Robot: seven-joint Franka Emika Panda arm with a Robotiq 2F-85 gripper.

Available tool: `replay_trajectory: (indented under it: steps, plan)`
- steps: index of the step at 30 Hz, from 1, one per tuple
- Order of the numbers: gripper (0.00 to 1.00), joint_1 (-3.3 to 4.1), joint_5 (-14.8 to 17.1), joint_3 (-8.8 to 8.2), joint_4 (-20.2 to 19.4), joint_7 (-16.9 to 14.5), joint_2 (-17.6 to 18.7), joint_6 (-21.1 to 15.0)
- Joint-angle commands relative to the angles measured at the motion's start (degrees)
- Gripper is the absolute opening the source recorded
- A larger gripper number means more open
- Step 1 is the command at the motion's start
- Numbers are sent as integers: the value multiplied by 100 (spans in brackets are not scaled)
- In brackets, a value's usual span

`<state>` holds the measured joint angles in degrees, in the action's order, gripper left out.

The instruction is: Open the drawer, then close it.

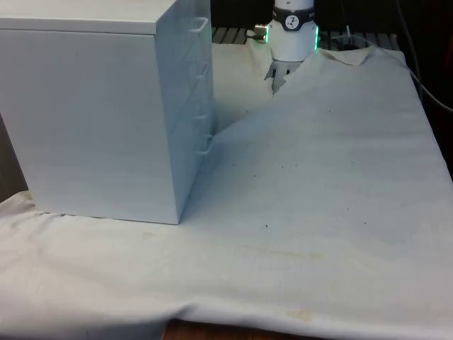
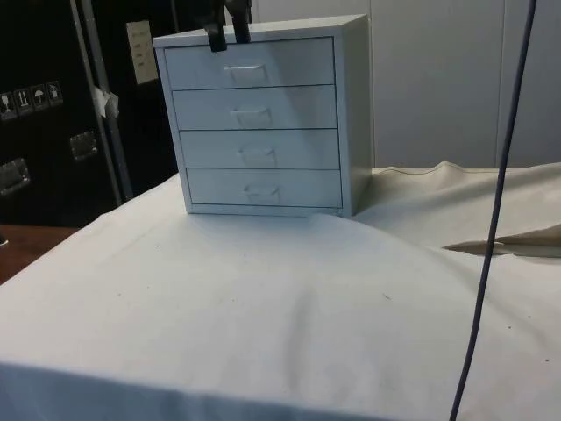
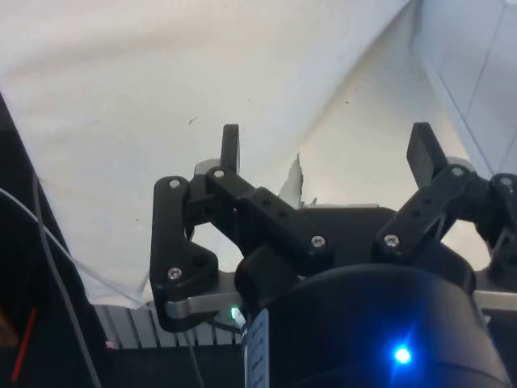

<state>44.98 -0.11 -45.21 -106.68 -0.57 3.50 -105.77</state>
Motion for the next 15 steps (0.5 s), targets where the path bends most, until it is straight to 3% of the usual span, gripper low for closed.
replay_trajectory:
  steps: [1, 9, 15]
  plan:
    - [100, -17, 40, -6, 40, -34, 57, 0]
    - [100, 0, 0, -17, 69, -6, 109, -23]
    - [100, 6, -6, -17, -6, -11, 46, -246]
